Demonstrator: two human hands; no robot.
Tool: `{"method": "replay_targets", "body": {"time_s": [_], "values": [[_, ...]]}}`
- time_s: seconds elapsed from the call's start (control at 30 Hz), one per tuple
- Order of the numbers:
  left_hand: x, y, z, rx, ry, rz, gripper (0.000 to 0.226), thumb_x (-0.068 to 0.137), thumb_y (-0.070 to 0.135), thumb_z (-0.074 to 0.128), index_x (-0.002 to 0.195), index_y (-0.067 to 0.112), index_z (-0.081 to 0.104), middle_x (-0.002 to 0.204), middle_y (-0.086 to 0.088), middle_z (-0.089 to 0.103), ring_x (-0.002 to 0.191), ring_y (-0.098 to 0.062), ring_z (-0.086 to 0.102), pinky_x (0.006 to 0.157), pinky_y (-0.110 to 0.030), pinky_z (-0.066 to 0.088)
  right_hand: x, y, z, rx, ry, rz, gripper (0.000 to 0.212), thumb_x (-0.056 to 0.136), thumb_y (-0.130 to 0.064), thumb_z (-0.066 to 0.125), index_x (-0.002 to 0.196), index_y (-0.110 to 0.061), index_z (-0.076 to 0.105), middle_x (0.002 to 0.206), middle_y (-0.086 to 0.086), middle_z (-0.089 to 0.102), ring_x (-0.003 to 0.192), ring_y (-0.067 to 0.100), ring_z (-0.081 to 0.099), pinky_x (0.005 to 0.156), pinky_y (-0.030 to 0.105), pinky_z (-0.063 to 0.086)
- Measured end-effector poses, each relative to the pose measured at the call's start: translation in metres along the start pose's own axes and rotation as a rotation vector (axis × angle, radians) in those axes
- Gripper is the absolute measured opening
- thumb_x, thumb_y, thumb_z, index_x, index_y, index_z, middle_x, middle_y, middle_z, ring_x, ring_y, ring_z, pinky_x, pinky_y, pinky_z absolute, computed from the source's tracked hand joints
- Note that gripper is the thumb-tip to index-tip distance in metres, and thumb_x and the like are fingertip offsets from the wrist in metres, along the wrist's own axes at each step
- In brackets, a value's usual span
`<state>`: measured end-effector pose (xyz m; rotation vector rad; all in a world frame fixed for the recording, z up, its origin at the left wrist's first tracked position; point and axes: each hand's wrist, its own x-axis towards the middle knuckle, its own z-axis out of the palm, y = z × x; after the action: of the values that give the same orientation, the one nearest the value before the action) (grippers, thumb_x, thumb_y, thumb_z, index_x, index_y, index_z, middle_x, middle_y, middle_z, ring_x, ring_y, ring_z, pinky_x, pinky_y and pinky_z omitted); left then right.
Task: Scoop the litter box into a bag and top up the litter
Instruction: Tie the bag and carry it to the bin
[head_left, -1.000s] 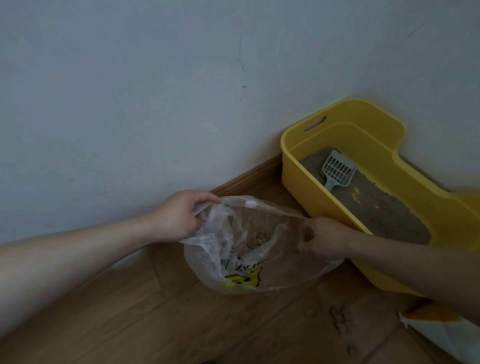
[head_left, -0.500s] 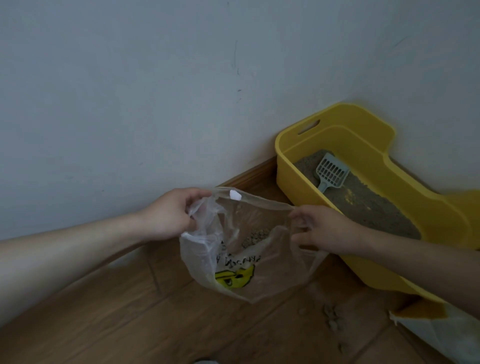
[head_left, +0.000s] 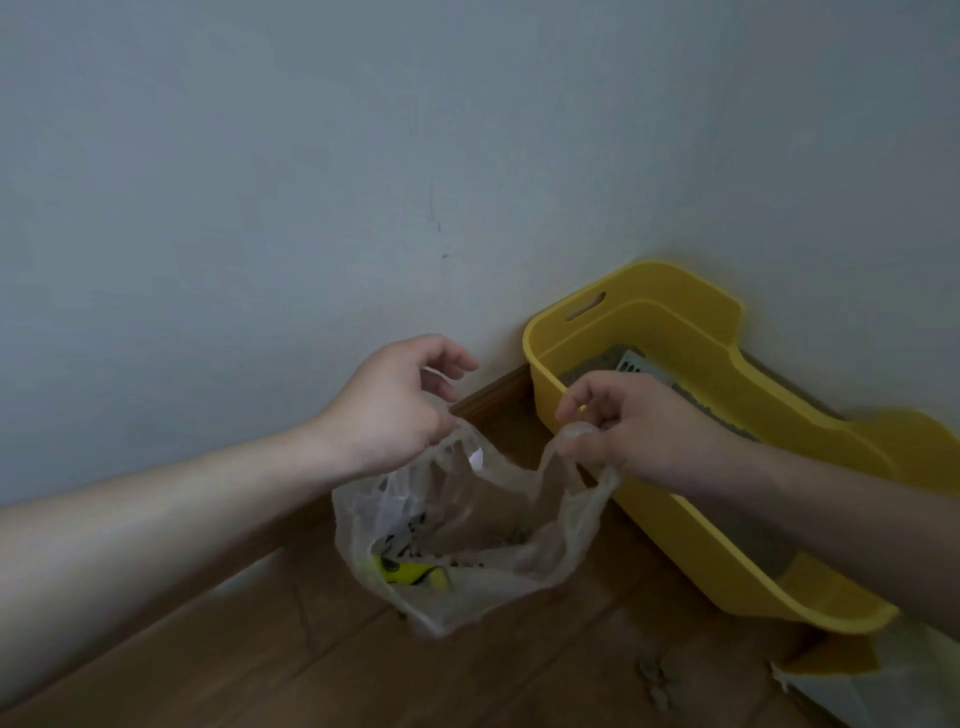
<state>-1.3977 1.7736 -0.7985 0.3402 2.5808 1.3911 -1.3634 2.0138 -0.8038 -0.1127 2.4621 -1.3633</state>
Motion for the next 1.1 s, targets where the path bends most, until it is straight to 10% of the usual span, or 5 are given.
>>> {"method": "replay_targets", "body": {"time_s": [0.43,0.7,1.1], "values": [[0.012,0.073,-0.004,-0.083,-0.263,0.253,0.060,0.065,-0.019,0.056,0.090,0.035,0.062,0.099,-0.004,0.062,0.095,-0.018,0.065,0.081,-0.041,0.059,-0.013,-0.043,-0.026,0.240,0.119,-0.129,0.019,0.078,-0.006,0.080,0.093,-0.015,0.071,0.070,-0.004,0.067,0.059,0.005,0.059,0.056,0.019,0.047],[0.016,0.095,-0.001,-0.184,-0.299,0.388,0.042,0.069,-0.011,0.055,0.076,0.031,0.056,0.077,-0.006,0.057,0.074,-0.032,0.060,0.072,-0.064,0.050,-0.016,-0.051,-0.023,0.489,-0.010,-0.216,0.049,0.069,0.008,0.071,0.116,-0.007,0.065,0.109,0.015,0.073,0.099,0.025,0.070,0.091,0.038,0.055],[0.017,0.105,0.000,-0.367,-0.356,0.421,0.051,0.055,-0.016,0.034,0.072,0.030,0.048,0.076,-0.007,0.052,0.069,-0.020,0.053,0.064,-0.033,0.044,-0.013,-0.048,-0.028,0.350,0.227,-0.345,0.006,0.082,0.000,0.074,0.088,0.000,0.076,0.084,0.006,0.072,0.074,0.009,0.067,0.069,0.025,0.055]]}}
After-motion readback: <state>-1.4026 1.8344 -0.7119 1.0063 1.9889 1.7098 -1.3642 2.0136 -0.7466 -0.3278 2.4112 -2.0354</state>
